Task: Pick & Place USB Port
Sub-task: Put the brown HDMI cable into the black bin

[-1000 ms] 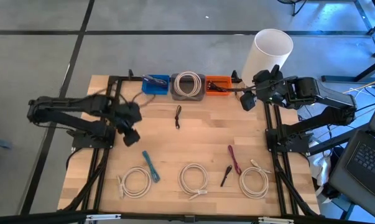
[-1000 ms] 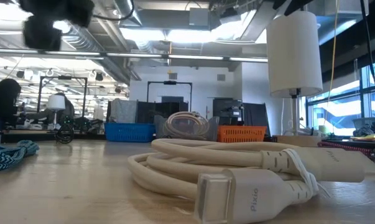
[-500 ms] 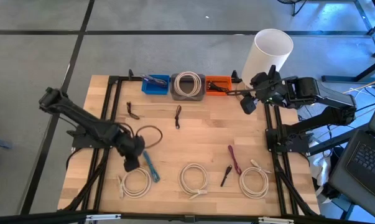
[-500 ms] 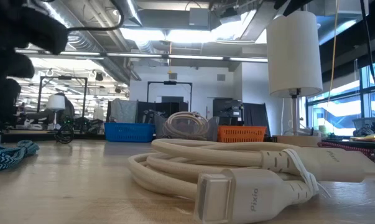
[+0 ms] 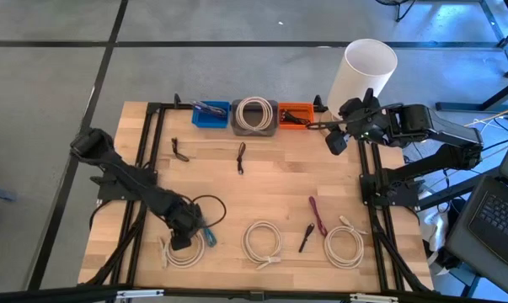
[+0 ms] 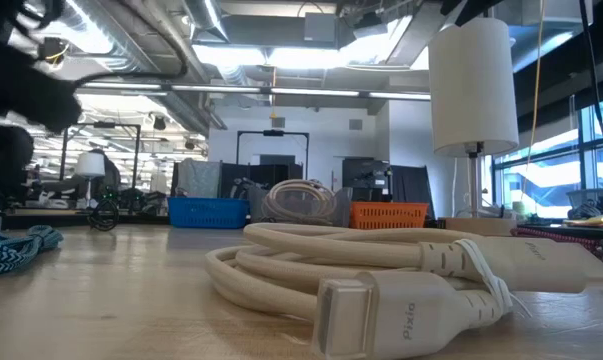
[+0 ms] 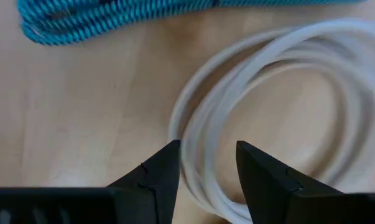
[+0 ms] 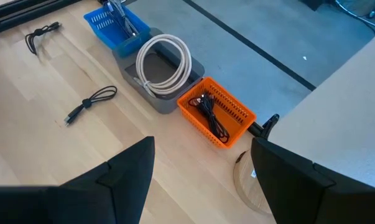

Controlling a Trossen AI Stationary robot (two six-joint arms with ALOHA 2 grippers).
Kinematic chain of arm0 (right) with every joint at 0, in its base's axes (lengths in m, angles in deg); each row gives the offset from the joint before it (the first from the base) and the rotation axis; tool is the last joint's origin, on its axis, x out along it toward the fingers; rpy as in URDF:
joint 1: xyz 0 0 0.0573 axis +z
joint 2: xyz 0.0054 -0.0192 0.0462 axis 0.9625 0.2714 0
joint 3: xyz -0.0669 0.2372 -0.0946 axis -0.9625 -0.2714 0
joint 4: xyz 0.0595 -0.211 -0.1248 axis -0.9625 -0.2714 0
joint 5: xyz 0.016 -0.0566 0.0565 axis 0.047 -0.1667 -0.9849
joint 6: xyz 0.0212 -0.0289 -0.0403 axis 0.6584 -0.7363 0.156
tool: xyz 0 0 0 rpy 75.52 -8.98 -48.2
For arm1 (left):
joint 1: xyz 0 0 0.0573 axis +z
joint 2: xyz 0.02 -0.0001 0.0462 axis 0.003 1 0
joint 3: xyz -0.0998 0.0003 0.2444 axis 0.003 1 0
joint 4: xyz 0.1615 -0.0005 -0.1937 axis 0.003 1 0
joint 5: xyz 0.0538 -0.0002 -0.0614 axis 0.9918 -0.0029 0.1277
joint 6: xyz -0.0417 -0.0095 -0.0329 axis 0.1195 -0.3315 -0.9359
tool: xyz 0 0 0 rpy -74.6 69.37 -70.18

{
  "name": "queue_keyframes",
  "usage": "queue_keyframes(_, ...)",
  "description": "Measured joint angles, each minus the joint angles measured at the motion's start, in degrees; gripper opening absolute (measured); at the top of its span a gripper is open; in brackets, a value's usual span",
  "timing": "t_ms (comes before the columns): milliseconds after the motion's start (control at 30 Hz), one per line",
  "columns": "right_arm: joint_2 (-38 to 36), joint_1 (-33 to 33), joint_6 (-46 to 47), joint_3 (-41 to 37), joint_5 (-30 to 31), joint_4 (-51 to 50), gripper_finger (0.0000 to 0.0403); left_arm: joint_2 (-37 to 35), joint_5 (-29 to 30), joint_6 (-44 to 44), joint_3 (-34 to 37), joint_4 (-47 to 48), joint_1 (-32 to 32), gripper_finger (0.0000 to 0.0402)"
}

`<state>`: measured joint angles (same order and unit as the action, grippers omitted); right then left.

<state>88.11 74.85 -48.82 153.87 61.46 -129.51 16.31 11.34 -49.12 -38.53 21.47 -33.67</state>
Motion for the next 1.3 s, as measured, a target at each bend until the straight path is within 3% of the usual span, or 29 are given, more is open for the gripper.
queue_keyframes(300, 0.00, 0.01, -0.02, 0.00, 0.01, 0.07, 0.0268, 7.42, 1.45, -3.35, -0.75, 0.32, -1.42, 0.0141)
queue_keyframes(533, 0.00, 0.00, -0.02, 0.00, 0.02, 0.07, 0.0268, 5.95, 2.20, -4.26, -2.28, 1.79, -1.45, 0.0029)
queue_keyframes(800, 0.00, 0.01, -0.04, 0.00, 0.01, 0.17, 0.0268, 4.19, -3.23, -5.27, -5.28, 4.03, -2.33, 0.0029)
queue_keyframes(933, 0.00, 0.00, -0.04, 0.00, 0.01, 0.17, 0.0268, 2.19, -3.19, -5.60, -8.83, 7.30, -3.60, 0.0029)
queue_keyframes(1067, 0.00, 0.00, -0.06, 0.00, 0.02, 0.20, 0.0268, -0.21, 3.26, -8.79, -12.97, 6.39, -3.72, 0.0029)
queue_keyframes(1300, 0.00, 0.00, -1.74, 0.00, 0.09, 0.47, 0.0268, -1.81, 21.64, -13.81, -18.82, -0.85, -0.74, 0.0029)
